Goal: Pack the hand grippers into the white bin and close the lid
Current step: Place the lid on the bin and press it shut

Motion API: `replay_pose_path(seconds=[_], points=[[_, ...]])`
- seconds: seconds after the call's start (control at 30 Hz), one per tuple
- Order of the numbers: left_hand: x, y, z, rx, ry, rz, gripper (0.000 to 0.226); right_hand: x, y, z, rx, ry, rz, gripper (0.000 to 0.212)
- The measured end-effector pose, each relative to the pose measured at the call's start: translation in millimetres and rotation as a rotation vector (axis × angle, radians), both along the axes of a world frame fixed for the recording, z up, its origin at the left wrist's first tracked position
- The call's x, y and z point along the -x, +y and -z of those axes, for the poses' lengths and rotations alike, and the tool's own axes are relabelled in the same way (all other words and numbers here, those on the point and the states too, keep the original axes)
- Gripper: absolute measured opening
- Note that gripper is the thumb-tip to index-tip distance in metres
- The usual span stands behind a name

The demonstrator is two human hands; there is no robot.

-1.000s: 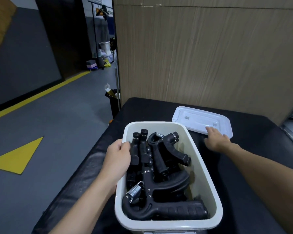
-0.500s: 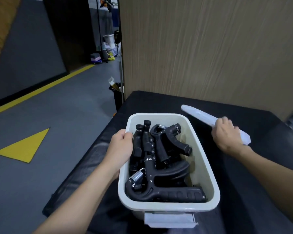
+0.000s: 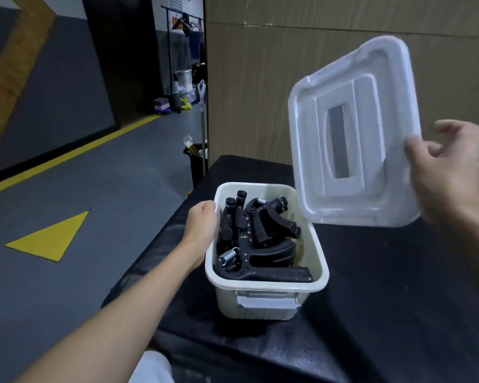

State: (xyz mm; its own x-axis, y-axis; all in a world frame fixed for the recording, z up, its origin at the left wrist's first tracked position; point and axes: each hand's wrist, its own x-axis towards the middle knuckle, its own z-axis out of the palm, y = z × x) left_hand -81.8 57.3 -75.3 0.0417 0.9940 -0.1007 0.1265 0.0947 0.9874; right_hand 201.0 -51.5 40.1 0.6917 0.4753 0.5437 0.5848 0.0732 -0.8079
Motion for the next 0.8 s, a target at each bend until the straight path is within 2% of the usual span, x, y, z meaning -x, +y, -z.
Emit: replay_pose_path(seconds=[0.03, 0.2, 0.3, 0.37, 0.47, 0.57, 0.8], points=[[3.6, -4.1, -1.0, 0.021, -0.044, 0.020, 0.018, 5.8, -5.4, -2.0, 0.000, 0.070, -0.040, 0.033], [15.8, -18.8, -15.1, 0.071, -0.230, 0.110, 0.045, 45.9, -19.0, 17.5, 0.189, 0.427, -0.327, 0.027], [20.5, -21.7, -21.3, 0.086, -0.242, 0.211, 0.054, 72.5, -13.0, 53.6, 0.323, 0.581, -0.389, 0.030], [20.4, -26.5, -21.4, 0.052, -0.223, 0.270, 0.043, 84.9, -5.9, 73.0, 0.392, 0.607, -0.383, 0.034], [21.9, -31.5, -16.1, 0.012, -0.144, 0.217, 0.031, 92.6, 4.3, 90.3, 0.407, 0.605, -0.376, 0.031], [24.5, -30.7, -6.5, -0.017, -0.066, 0.199, 0.035, 92.7, 9.6, 98.1, 0.409, 0.514, -0.374, 0.031], [13.4, -29.6, 5.7, -0.018, 0.038, 0.198, 0.029, 77.9, 15.8, 112.2, 0.552, 0.486, -0.368, 0.022]])
